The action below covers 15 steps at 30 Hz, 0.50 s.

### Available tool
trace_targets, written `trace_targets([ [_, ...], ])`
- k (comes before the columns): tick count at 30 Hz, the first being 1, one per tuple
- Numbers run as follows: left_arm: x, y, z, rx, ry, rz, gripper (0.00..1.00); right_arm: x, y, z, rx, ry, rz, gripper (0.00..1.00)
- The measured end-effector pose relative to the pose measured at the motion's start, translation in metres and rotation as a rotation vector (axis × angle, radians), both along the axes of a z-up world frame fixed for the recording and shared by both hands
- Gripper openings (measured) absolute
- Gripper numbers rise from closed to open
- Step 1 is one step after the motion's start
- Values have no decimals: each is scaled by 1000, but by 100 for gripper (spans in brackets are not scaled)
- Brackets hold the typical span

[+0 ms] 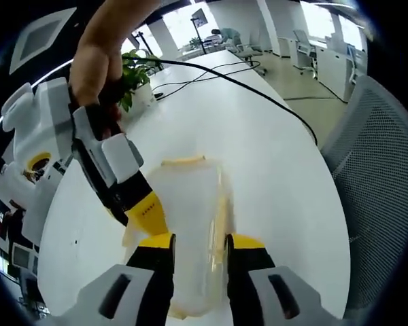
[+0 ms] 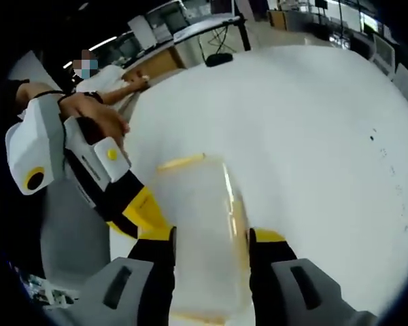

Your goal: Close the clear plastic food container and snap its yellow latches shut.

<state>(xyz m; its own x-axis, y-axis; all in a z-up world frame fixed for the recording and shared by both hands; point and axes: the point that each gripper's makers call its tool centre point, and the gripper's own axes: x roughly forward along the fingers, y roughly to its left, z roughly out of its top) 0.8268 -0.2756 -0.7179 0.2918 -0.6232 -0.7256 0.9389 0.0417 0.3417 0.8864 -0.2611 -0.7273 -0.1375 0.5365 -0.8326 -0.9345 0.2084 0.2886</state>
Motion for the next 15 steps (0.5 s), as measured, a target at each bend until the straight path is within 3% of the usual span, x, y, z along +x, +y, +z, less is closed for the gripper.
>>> trace_targets([
  [6, -3, 7, 3, -3, 8, 18, 28, 5, -3, 2, 1, -74, -28, 47],
  [15, -3, 15, 16, -70, 39, 78, 35, 3, -16, 11, 13, -138, -71, 51],
])
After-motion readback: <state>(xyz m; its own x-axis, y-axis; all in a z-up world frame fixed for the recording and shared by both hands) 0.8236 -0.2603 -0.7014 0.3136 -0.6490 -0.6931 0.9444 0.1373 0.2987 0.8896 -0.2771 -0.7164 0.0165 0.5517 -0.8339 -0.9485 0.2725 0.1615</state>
